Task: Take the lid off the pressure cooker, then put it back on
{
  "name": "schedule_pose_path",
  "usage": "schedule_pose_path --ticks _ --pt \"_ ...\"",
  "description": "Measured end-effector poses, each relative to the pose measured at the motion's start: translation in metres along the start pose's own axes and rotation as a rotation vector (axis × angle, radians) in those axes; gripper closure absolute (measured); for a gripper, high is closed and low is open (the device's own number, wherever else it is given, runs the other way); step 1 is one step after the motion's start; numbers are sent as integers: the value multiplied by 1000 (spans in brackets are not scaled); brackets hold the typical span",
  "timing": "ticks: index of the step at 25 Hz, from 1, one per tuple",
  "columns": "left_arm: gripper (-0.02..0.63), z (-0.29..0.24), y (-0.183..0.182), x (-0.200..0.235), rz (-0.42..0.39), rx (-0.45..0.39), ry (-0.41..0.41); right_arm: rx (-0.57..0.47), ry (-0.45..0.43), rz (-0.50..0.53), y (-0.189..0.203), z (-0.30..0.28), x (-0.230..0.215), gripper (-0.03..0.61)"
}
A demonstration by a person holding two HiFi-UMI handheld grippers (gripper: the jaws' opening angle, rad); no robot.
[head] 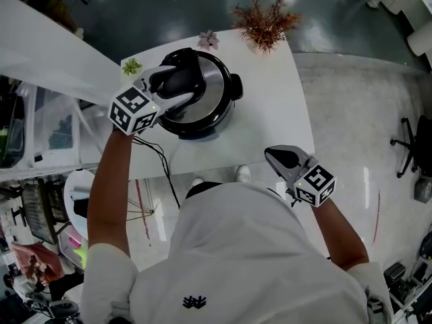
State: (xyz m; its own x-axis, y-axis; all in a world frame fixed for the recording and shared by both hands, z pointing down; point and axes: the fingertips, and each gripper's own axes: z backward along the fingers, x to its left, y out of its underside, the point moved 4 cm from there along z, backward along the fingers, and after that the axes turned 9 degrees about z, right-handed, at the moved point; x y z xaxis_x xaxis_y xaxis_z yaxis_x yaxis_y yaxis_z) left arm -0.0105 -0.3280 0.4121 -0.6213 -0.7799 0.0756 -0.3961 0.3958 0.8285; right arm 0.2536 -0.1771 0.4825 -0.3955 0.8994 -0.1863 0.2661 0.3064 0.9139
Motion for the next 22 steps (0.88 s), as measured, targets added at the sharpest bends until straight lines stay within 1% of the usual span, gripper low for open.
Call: schedule_pose_path --ticks 4,8,12,15,19,22 --pt "288 9 2 2 25 -20 -52 0 -27 1 1 0 -2 565" --pt "295 23 9 2 58 -46 -121 0 -51 1 5 -2 -2 565" --pt "308 40 18 -1 108 -86 -179 -1 -77 2 8 -5 2 565" --pt "325 53 21 -8 158 -133 -204 -2 -97 -1 9 -8 4 565" --pt "348 70 20 -23 183 -190 -236 -2 -113 7 6 -14 5 565" --pt "374 83 27 -39 207 -221 -261 -16 -112 21 1 -21 10 565"
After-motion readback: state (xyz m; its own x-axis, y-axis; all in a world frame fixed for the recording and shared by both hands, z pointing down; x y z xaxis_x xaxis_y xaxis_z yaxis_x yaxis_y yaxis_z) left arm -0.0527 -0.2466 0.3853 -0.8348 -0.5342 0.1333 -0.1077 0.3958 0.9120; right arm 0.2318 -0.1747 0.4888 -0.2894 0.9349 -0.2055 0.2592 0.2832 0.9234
